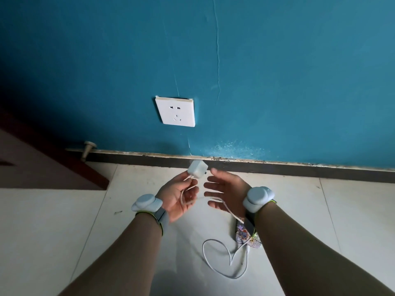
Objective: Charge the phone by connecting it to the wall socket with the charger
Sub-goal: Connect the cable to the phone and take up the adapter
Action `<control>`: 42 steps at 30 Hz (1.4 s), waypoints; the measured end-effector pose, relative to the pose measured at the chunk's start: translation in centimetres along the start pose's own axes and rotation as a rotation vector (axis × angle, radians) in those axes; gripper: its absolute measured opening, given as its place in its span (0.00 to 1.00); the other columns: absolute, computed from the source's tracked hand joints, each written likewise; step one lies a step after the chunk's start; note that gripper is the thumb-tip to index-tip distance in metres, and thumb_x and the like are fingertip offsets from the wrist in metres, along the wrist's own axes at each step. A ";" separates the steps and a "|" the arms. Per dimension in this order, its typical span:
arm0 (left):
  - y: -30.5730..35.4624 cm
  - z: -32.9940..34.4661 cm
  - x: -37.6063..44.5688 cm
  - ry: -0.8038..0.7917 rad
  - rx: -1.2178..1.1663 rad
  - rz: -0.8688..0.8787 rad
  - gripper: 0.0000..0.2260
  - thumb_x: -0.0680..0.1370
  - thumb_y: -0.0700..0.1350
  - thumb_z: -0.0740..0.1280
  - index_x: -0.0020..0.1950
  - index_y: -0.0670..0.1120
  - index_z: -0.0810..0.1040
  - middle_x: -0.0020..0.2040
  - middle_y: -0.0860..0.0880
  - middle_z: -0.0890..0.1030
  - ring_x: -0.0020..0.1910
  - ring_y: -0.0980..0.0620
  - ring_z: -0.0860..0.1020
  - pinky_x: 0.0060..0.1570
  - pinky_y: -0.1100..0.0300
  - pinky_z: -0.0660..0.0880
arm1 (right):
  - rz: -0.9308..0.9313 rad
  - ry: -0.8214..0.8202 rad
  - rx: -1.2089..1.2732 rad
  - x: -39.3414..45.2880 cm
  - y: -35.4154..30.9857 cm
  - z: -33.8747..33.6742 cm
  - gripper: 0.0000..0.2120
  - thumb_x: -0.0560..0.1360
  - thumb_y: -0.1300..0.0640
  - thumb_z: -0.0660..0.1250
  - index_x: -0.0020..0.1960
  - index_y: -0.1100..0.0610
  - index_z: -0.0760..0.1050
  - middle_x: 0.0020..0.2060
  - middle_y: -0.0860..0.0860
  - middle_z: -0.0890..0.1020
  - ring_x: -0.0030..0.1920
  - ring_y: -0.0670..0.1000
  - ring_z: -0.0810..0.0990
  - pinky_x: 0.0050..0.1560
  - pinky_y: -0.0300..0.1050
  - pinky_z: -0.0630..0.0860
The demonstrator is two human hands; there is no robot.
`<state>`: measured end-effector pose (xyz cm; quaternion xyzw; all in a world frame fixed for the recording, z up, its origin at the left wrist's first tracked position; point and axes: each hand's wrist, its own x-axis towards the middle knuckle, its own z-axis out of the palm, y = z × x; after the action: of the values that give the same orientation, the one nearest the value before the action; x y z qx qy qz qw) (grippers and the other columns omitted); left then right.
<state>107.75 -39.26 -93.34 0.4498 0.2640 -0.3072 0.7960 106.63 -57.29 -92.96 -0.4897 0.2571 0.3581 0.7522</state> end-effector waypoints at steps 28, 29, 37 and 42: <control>7.2 1.2 -1.4 0.011 -0.023 0.431 0.09 0.76 0.47 0.71 0.55 0.48 0.81 0.53 0.44 0.84 0.52 0.47 0.81 0.61 0.48 0.74 | -0.665 0.285 -0.082 1.3 -5.3 9.0 0.21 0.64 0.63 0.79 0.52 0.52 0.75 0.51 0.49 0.84 0.48 0.51 0.85 0.52 0.52 0.82; 7.5 1.3 -1.4 0.002 -0.029 0.443 0.12 0.76 0.47 0.71 0.58 0.46 0.80 0.54 0.43 0.84 0.52 0.47 0.81 0.62 0.47 0.74 | -0.677 0.291 -0.082 1.2 -5.5 9.2 0.19 0.64 0.61 0.80 0.50 0.52 0.76 0.49 0.49 0.85 0.47 0.50 0.86 0.51 0.50 0.82; 9.0 2.2 -1.9 -0.044 -0.009 0.512 0.10 0.76 0.48 0.71 0.55 0.47 0.82 0.56 0.42 0.84 0.54 0.47 0.83 0.57 0.52 0.77 | -0.747 0.224 0.068 0.9 -6.2 10.4 0.14 0.65 0.62 0.79 0.47 0.56 0.79 0.44 0.54 0.87 0.45 0.54 0.85 0.52 0.51 0.81; 10.3 2.9 -2.2 -0.025 0.019 0.526 0.08 0.77 0.48 0.70 0.53 0.48 0.83 0.55 0.41 0.85 0.53 0.48 0.83 0.55 0.52 0.77 | -0.694 0.167 0.215 0.9 -7.3 11.4 0.14 0.63 0.61 0.80 0.45 0.56 0.79 0.39 0.54 0.86 0.43 0.56 0.84 0.50 0.51 0.82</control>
<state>114.14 -37.11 -84.77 0.5067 0.1254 -0.0978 0.8473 113.37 -48.52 -85.13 -0.4934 0.1724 0.0115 0.8525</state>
